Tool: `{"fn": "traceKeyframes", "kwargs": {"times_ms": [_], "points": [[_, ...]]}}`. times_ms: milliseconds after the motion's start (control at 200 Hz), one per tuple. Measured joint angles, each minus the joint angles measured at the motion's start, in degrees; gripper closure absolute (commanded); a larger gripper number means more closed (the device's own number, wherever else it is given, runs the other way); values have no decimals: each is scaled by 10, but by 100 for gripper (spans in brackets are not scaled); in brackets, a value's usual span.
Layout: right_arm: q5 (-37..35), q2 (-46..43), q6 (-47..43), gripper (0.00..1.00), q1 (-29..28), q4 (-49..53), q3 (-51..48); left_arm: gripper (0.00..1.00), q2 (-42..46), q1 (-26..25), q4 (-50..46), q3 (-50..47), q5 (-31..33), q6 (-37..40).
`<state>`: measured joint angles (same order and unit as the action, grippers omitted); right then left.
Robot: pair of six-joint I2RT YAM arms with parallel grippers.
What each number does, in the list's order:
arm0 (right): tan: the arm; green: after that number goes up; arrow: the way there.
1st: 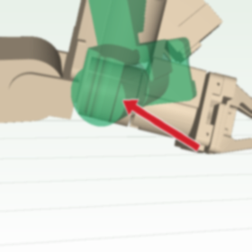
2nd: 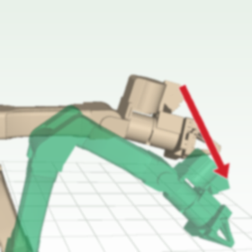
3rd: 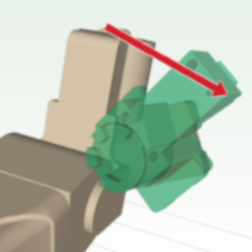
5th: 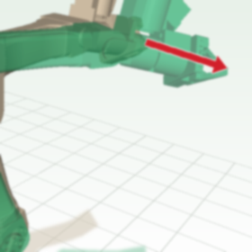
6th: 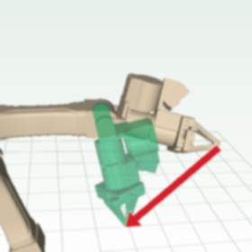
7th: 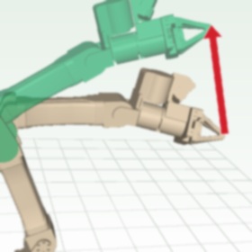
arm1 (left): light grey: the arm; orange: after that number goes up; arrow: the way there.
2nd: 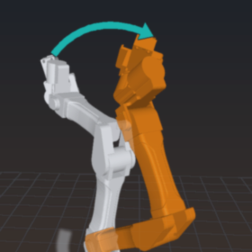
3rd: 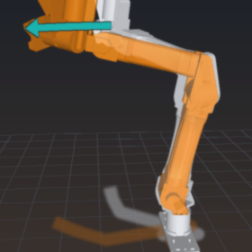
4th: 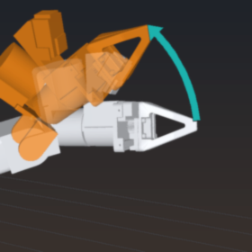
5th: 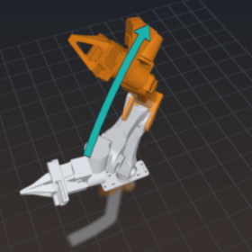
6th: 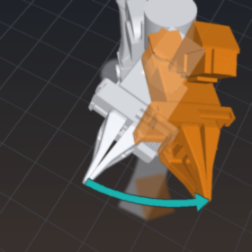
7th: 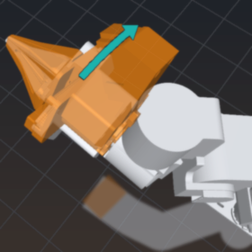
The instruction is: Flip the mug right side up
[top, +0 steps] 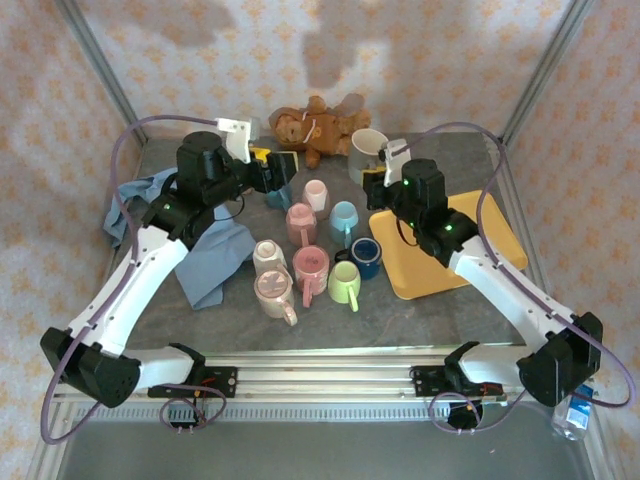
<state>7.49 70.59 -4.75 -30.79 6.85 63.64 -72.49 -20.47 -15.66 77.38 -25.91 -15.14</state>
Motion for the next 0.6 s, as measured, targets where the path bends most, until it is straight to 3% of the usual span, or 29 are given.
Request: {"fn": "traceKeyframes", "kwargs": {"times_ms": [305,601], "points": [[-40,-12,-79,100,50,-9,-94,28,-69,-1,-49,19,-52,45],[-55,-37,-88,100,178,-59,-168,28,-103,-21,-71,41,-108,78]]}}
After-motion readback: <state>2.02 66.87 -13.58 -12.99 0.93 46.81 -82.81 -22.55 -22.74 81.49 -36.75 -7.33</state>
